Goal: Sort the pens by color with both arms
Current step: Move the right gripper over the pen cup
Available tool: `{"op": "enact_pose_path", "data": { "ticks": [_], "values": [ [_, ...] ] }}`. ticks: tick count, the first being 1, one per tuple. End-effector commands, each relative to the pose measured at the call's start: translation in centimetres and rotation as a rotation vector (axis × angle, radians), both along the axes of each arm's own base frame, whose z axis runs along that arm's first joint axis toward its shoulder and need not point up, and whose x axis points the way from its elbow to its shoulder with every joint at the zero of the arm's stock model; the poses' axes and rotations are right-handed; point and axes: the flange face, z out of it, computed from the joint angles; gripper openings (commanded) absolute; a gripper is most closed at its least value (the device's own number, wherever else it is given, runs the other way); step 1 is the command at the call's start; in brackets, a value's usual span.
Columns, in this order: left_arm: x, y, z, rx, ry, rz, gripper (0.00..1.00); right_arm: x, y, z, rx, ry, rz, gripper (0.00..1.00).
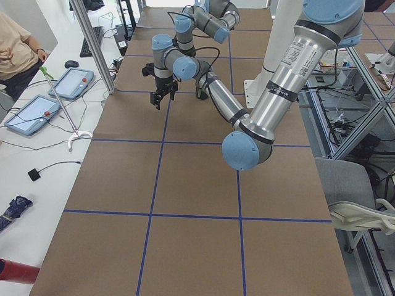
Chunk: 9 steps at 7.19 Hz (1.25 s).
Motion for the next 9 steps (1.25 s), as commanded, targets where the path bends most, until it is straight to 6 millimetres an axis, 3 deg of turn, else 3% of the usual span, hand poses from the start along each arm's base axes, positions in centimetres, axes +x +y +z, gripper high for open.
{"op": "enact_pose_path", "data": {
  "ticks": [1, 2, 5, 6, 8, 9],
  "values": [
    [-1.1, -0.2, 0.4, -0.016, 0.013, -0.009, 0.99, -2.3, 2.1, -0.6, -0.077, -0.03, -0.075, 0.99],
    [-1.4, -0.3, 0.4, -0.016, 0.013, -0.012, 0.99, -3.0, 2.8, -0.4, -0.097, -0.037, -0.098, 0.96],
    [-1.6, -0.4, 0.3, -0.012, 0.014, -0.017, 0.99, -4.6, 2.3, 1.6, -0.135, -0.013, -0.127, 0.64],
    [-1.9, -0.5, 0.3, -0.012, 0.014, -0.022, 0.99, -5.0, 2.4, 1.9, -0.154, -0.012, -0.134, 0.62],
    [-2.0, -0.5, 0.3, -0.012, 0.014, -0.024, 0.99, -6.5, 1.5, 3.3, -0.152, -0.026, -0.137, 0.41],
    [-2.0, -0.5, 0.3, -0.012, 0.014, -0.024, 0.99, -6.9, 1.3, 3.8, -0.154, -0.026, -0.138, 0.41]
  ]
}}
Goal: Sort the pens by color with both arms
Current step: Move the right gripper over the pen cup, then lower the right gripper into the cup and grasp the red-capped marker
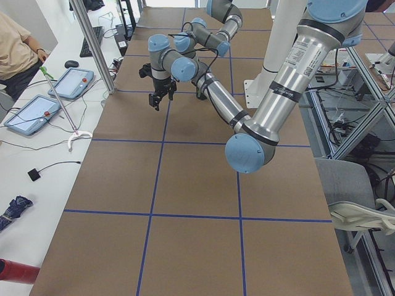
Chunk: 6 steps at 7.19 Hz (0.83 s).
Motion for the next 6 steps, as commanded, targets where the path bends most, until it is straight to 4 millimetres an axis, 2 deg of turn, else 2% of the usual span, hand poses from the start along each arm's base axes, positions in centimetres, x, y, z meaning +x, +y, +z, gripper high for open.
{"op": "enact_pose_path", "data": {
  "ticks": [1, 6],
  "values": [
    [-0.05, -0.02, 0.0, -0.001, 0.0, -0.002, 0.99, -0.78, -0.27, 0.78, -0.012, -0.01, -0.007, 0.41],
    [-0.07, -0.02, 0.1, -0.006, -0.001, -0.007, 0.99, -0.34, 0.31, 0.69, -0.048, 0.014, -0.016, 0.42]
  ]
}}
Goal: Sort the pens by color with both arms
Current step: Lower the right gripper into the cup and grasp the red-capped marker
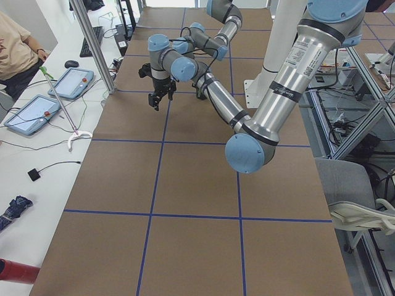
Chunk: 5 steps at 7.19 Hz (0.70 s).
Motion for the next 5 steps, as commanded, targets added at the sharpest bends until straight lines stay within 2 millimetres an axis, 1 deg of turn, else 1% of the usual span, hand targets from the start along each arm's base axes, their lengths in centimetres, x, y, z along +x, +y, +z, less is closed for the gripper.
{"op": "enact_pose_path", "data": {
  "ticks": [1, 3, 4, 5],
  "values": [
    [-0.03, 0.04, 0.0, -0.002, 0.001, -0.004, 0.99, 0.16, 0.18, 0.17, -0.007, 0.014, -0.001, 0.42],
    [-0.05, 0.09, 0.01, -0.002, 0.002, -0.005, 0.99, 0.22, 0.22, 0.36, -0.012, 0.023, -0.002, 0.38],
    [-0.05, 0.1, 0.03, -0.003, 0.001, -0.005, 0.99, 0.23, 0.22, 0.24, -0.011, 0.021, -0.004, 0.35],
    [-0.05, 0.09, 0.01, -0.001, 0.002, -0.004, 0.99, 0.25, 0.23, 0.12, -0.005, 0.017, -0.011, 0.29]
  ]
}}
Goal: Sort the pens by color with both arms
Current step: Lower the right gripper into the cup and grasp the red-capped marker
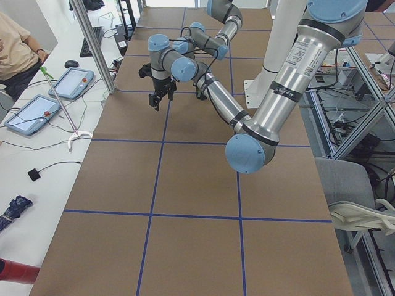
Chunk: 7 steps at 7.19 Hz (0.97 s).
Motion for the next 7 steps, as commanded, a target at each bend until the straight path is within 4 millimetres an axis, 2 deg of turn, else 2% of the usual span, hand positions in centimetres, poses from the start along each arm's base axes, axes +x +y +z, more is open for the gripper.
{"op": "enact_pose_path", "data": {
  "ticks": [1, 2, 4, 6, 7],
  "values": [
    [0.0, 0.0, 0.0, -0.001, 0.0, 0.0, 0.99, 0.0, 0.0, 0.0, 0.004, -0.003, -0.007, 0.18],
    [0.0, 0.0, 0.0, -0.001, 0.0, 0.0, 0.99, 0.0, 0.0, 0.1, 0.006, -0.002, -0.007, 0.1],
    [0.2, 0.0, 0.1, -0.002, -0.001, 0.003, 0.99, 1.1, 0.3, -0.2, 0.022, -0.012, -0.003, 0.06],
    [0.3, 0.1, 0.0, -0.002, 0.002, 0.006, 0.99, 5.6, 1.2, -3.6, 0.04, -0.022, -0.005, 0.0],
    [0.3, 0.1, 0.0, -0.002, 0.002, 0.006, 0.99, 7.5, 0.5, -4.7, 0.053, -0.043, 0.017, 0.0]
  ]
}}
